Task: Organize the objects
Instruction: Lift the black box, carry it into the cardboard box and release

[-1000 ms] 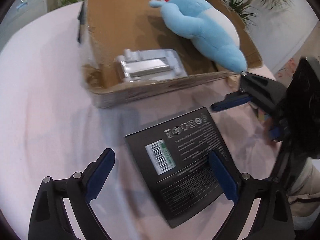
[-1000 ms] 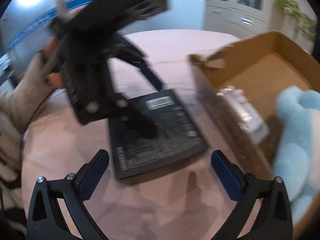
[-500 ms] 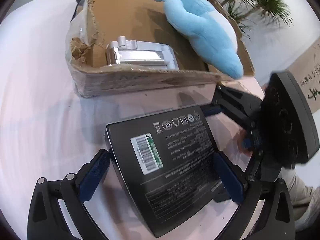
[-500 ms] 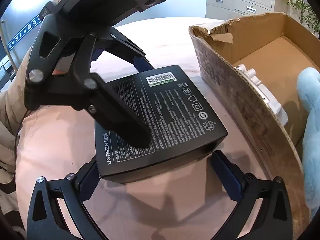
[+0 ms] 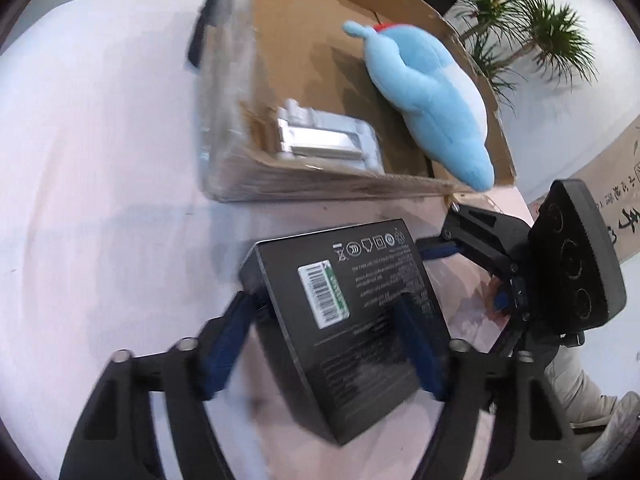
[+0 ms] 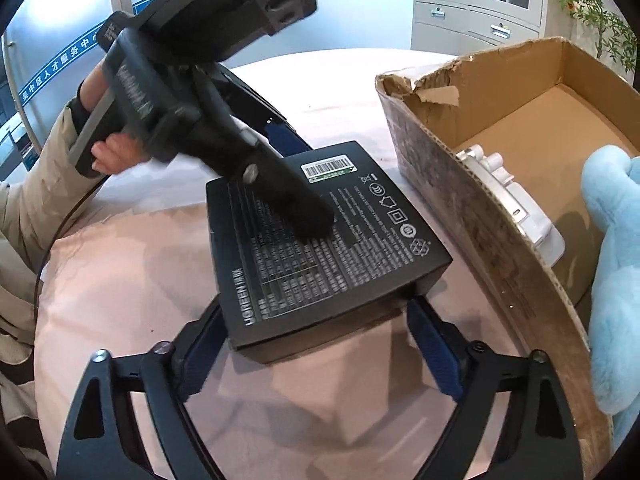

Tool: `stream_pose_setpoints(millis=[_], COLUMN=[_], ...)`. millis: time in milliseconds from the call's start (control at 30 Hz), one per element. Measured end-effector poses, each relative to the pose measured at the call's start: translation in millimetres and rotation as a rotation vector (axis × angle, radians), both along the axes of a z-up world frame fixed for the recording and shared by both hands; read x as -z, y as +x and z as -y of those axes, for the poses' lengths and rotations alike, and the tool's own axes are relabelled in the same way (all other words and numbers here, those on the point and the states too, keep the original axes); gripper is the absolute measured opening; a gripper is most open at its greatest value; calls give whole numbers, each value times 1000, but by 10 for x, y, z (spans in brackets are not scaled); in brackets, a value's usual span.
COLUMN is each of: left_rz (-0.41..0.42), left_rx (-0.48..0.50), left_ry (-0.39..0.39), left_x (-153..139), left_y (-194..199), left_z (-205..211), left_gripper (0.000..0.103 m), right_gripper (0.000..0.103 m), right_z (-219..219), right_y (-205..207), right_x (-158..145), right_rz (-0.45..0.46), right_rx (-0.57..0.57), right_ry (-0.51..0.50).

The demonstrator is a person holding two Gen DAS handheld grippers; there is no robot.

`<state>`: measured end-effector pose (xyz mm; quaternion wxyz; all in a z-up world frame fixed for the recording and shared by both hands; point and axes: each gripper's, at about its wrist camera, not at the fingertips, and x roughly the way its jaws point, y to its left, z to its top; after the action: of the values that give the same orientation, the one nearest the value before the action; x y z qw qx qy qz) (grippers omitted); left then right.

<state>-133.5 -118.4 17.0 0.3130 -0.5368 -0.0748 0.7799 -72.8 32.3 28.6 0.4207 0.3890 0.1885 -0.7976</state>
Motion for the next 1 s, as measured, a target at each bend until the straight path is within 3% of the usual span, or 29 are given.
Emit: stream_pose_setpoints(millis=[67, 100, 300, 433, 700, 767, 1000], left_rz=[13, 18, 2, -44, -95, -111, -208], left_rx=[-13, -12, -14, -19, -22, -25, -25], left_ry=[9, 11, -7, -37, -26, -21, -23], left_x=[-15, -9, 12, -85, -258, -331, -670], left_y=[-49, -63, -68, -26, 14, 47, 173], left_z=[47, 48, 39, 43, 66, 104, 74], left_gripper=[60, 60, 60, 60, 60, 60, 60], right_gripper=[70, 70, 70, 69, 68, 68, 68], right_z=[66, 81, 188, 290, 321, 273, 117], right_y=[16, 9, -101, -130, -186, 105, 187], right_x=[-6, -15, -31, -84, -279, -362, -484], right_rz=[-9, -10, -9, -31, -74, -93, -172], right_rx=[-1, 2, 13, 13, 9, 9, 6], right_ry=[2, 1, -2, 7, -12, -16, -35])
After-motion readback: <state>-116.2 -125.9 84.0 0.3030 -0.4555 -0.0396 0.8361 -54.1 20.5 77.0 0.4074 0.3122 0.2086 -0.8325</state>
